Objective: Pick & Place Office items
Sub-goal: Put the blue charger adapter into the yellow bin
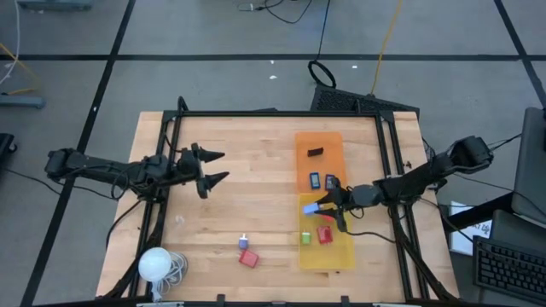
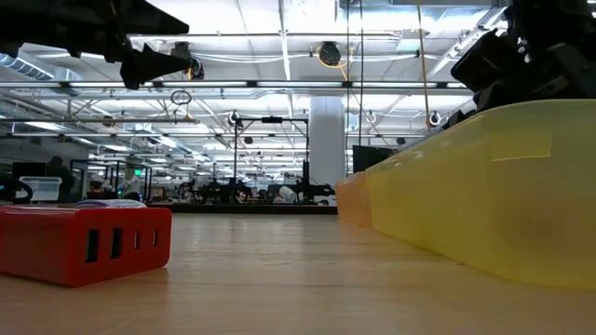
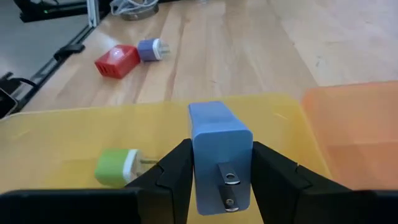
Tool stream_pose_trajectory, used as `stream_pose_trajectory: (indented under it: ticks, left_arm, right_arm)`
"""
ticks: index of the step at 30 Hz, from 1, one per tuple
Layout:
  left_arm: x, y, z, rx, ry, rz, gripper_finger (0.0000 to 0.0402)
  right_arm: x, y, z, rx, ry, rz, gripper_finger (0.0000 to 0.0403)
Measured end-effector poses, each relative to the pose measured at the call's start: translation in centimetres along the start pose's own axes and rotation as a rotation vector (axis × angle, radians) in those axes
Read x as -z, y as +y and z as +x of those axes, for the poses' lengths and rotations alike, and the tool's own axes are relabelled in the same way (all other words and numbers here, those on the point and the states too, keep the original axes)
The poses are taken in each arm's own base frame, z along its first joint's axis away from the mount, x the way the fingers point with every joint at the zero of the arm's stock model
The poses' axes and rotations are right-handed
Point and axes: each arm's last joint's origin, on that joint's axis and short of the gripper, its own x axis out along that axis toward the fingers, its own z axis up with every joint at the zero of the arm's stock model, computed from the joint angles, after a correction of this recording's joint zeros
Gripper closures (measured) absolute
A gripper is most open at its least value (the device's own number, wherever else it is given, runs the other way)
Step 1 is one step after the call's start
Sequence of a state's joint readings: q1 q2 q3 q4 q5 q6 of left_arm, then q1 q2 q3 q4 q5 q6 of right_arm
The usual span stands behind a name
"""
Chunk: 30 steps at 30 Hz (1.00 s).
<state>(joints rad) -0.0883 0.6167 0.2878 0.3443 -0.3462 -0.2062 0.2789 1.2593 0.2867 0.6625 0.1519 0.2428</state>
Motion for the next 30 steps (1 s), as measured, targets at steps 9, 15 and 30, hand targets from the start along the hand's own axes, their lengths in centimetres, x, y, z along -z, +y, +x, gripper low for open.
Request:
stream_pose_trajectory:
  ticks: [9,15,30]
  left_arm:
    - [0.02,0.0,0.0,0.0,0.002,-0.044,0.005]
    - [0.03,0.0,0.0,-0.001,0.003,-0.064,0.005]
    - [0.13,0.02,0.0,-0.003,0.012,-0.06,0.005]
  right_arm:
    - [0.31,-0.4,0.41,0.022,0.02,0.003,0.0275]
    - [0.28,-0.39,0.4,0.022,0.017,-0.001,0.0275]
    - [0.3,-0.43,0.4,0.03,0.019,-0.02,0.0275]
